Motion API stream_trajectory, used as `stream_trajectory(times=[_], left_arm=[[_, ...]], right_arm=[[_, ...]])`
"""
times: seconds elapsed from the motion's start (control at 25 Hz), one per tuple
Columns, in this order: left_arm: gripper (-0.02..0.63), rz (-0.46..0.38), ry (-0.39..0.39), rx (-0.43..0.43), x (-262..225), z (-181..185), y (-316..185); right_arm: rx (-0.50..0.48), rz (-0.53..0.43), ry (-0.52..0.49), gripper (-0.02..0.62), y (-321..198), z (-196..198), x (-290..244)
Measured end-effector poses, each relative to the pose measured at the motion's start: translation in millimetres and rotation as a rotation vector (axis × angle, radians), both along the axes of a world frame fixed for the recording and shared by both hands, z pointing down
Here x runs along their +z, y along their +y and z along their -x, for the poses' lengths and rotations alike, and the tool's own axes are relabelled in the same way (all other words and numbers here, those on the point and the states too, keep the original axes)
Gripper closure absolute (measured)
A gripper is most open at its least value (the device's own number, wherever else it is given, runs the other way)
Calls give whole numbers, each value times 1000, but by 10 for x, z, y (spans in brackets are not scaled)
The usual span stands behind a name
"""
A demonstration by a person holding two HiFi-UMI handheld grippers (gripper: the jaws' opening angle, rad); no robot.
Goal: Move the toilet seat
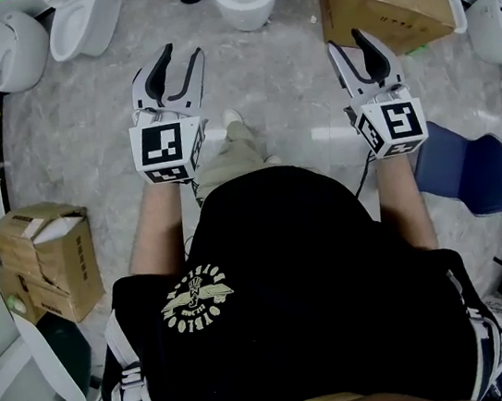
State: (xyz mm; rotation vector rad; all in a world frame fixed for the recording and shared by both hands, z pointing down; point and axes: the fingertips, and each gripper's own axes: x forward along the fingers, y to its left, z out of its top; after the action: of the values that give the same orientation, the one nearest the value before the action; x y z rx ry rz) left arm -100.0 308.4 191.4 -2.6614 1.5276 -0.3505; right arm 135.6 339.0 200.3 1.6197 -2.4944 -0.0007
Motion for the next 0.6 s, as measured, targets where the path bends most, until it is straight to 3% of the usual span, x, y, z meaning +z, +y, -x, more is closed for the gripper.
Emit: stream_trajectory(times=[0.6], left_arm=[[433,31,2,39,155,-135,-675]], right_arm=[[28,37,-7,414,-588,-23,155]])
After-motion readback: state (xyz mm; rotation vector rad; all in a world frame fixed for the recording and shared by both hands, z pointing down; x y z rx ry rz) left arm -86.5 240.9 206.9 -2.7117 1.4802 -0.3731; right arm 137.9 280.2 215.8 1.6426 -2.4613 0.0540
